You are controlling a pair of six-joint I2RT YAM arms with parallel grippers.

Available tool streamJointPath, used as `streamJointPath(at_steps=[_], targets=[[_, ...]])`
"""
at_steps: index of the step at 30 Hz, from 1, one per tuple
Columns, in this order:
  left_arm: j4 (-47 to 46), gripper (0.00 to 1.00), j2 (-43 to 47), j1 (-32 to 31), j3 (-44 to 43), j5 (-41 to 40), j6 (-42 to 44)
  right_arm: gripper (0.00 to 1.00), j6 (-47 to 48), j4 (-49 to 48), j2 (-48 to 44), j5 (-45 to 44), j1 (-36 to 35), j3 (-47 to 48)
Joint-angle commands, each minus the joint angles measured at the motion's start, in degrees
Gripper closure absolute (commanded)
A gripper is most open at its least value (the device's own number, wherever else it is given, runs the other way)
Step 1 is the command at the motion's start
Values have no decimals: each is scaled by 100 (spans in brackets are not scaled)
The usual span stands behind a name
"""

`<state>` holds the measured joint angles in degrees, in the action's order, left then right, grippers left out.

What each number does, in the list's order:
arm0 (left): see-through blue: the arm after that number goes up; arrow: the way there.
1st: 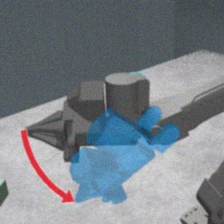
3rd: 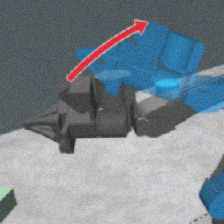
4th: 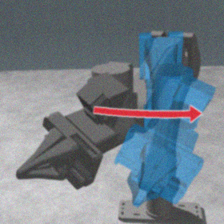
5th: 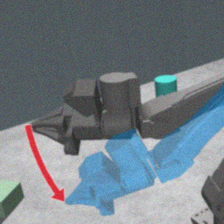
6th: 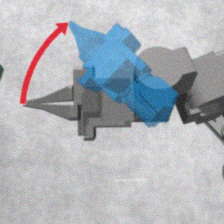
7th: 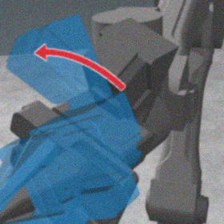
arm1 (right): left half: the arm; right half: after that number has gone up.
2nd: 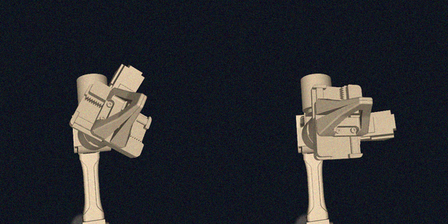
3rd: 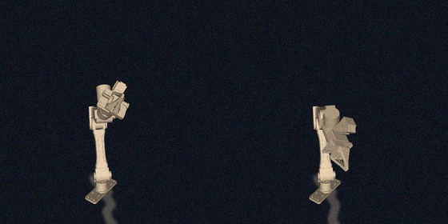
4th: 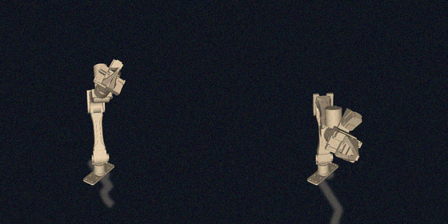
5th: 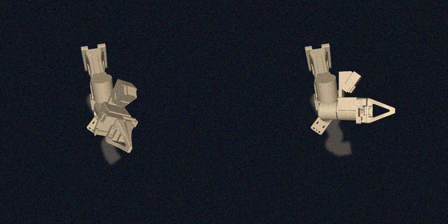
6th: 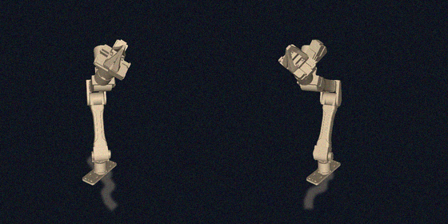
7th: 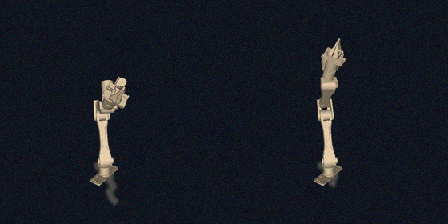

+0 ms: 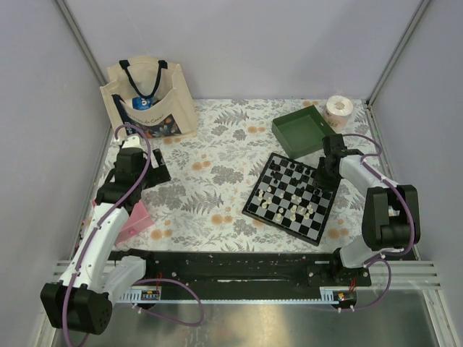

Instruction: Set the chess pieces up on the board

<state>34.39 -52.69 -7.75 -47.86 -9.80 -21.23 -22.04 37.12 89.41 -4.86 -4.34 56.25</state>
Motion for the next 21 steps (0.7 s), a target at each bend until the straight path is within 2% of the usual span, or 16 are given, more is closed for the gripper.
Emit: streamJointPath(at_steps=[1,2,8,9,12,13,21], targets=[[-135,1,4,19,-180,40,40,63,51,-74,7,38,47,106],[-135,1,4,19,-180,49,40,67,42,-82,7,47,38,106],[-135,1,-5,19,-180,40,40,69,51,14,-63,-50,38,167],[-135,1,-14,19,-180,49,49,74,60,14,-98,-111,47,167],[-135,1,-31,19,-189,66,49,76,51,5,-169,-164,47,220],[-126,1,-49,19,-198,75,49,81,68,49,-169,-173,56,263],[-135,1,-58,19,-189,137,49,84,51,120,-46,-243,100,632]])
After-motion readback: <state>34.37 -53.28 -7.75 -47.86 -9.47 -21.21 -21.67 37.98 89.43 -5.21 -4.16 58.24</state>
